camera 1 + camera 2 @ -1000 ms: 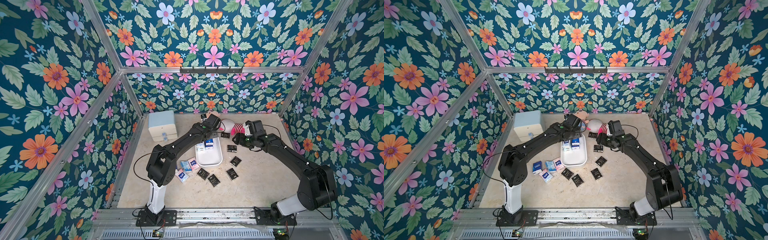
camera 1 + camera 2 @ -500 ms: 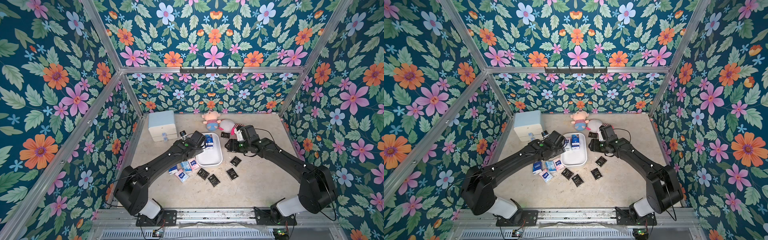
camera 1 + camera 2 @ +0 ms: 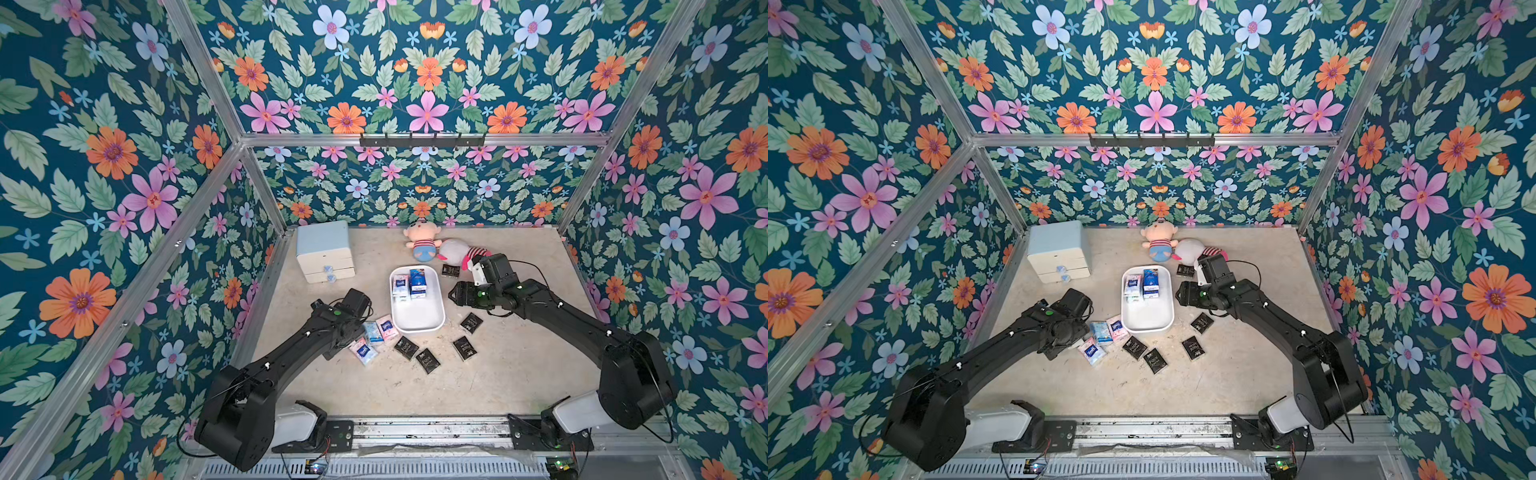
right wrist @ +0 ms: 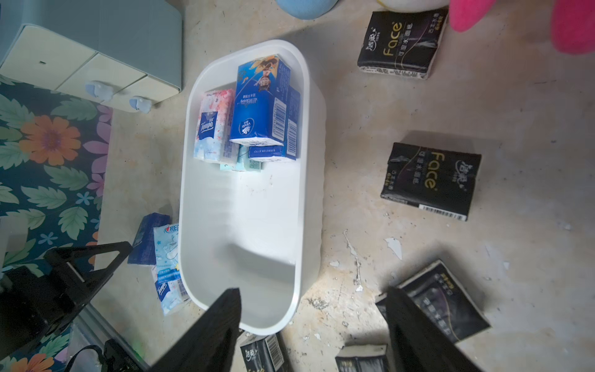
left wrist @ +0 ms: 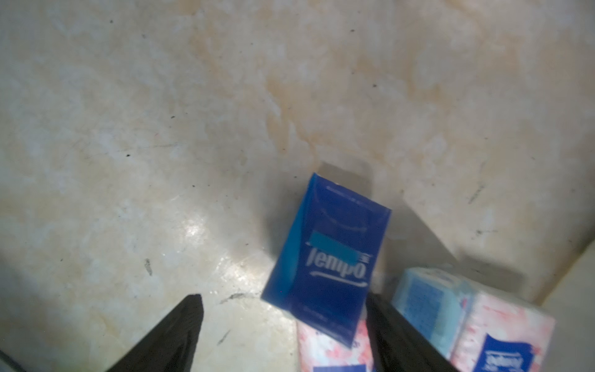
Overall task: Put the pocket tissues into the storage box
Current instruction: Pick up the pocket tissues from the center of the board.
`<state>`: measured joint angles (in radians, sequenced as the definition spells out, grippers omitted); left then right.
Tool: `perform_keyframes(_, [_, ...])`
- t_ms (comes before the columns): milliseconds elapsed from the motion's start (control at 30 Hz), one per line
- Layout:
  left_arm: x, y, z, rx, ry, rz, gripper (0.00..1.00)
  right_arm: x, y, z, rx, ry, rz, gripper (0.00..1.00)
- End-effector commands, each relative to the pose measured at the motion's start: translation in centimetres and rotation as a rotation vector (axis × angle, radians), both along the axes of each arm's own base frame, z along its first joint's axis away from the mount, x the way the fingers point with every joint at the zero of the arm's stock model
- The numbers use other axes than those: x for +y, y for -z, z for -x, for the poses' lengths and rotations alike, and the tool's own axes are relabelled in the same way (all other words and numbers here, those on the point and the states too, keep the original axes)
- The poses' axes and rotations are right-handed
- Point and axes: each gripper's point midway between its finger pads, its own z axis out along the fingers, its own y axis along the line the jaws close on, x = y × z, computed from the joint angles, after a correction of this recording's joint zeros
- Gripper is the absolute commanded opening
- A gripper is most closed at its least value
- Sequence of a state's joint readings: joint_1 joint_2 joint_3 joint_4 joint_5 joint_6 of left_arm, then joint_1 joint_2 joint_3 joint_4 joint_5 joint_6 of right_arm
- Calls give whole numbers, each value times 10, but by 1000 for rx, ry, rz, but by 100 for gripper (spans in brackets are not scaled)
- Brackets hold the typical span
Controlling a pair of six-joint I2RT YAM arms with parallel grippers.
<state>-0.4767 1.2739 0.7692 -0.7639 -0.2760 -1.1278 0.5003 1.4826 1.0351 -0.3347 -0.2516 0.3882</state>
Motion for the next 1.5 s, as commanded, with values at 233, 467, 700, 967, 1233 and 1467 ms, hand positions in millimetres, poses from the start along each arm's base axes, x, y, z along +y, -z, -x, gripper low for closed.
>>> perform_keyframes(233, [-13, 8, -27, -27, 161, 31, 85, -5, 3, -5, -18, 14, 46, 76])
perform_keyframes(467, [-14, 25, -28, 2, 247, 1, 85, -7, 3, -7, -19, 24, 52, 76])
perform_keyframes(700, [-17, 37, -28, -1, 251, 18, 76, -7, 5, -6, -5, 24, 59, 75])
perform_keyframes(967, [-12, 21, -31, -34, 242, -6, 45, -7, 5, -5, -2, 30, 53, 74])
perform_keyframes(1233, [-20, -33, -43, -130, 220, 15, 49, -2, 4, -7, 4, 22, 26, 74])
perform_keyframes(1467, [-90, -88, -66, -283, 303, 57, 51, -3, 4, -12, 5, 34, 24, 74])
